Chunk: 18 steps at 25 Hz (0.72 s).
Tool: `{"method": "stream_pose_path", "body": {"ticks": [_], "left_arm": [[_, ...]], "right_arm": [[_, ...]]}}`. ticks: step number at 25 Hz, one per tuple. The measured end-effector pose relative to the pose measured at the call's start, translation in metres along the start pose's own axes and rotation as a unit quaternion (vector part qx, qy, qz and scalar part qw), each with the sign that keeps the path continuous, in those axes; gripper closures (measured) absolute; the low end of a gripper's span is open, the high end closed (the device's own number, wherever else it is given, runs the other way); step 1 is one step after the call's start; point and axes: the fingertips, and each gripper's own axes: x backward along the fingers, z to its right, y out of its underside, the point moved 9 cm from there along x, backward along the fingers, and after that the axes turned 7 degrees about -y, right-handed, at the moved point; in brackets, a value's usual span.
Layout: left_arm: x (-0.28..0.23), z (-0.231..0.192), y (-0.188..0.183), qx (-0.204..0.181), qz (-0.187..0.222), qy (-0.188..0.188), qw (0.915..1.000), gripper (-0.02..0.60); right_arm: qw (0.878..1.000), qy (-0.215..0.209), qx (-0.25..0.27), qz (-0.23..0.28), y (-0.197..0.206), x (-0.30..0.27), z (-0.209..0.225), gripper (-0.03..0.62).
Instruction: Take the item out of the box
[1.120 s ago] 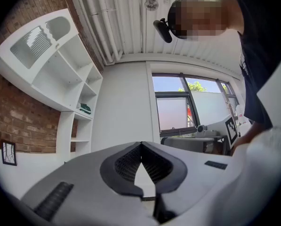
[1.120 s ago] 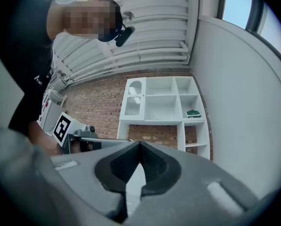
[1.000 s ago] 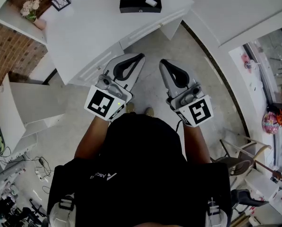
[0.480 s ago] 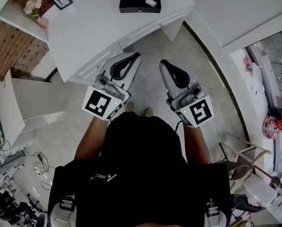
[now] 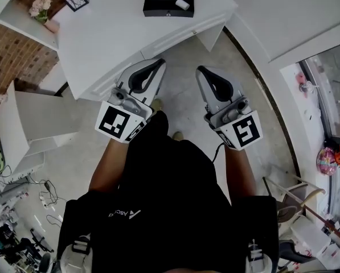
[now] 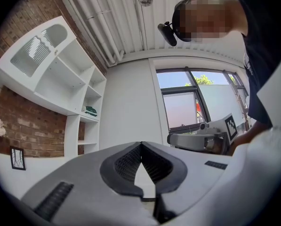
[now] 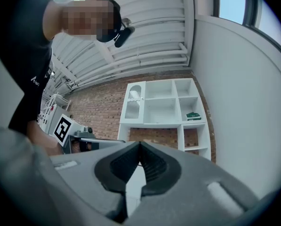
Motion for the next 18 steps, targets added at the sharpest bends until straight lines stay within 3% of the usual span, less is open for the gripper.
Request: {"method": "stream_pose_path", "body": {"ticks": [7, 18], "left_arm": [[-0.049, -0.047, 0.014, -0.001, 0.009, 0.002, 1.0, 0.583], [-0.149, -0.161, 0.039, 0.005, 0.003, 0.028, 0.9996, 0.583]], "right_arm": [[1.0, -0.004, 0.019, -0.021, 0.021, -0.041, 0.049, 0.592], [0.997, 0.014, 0.012, -0.081, 0.061, -0.15, 0.151, 0.592]]}}
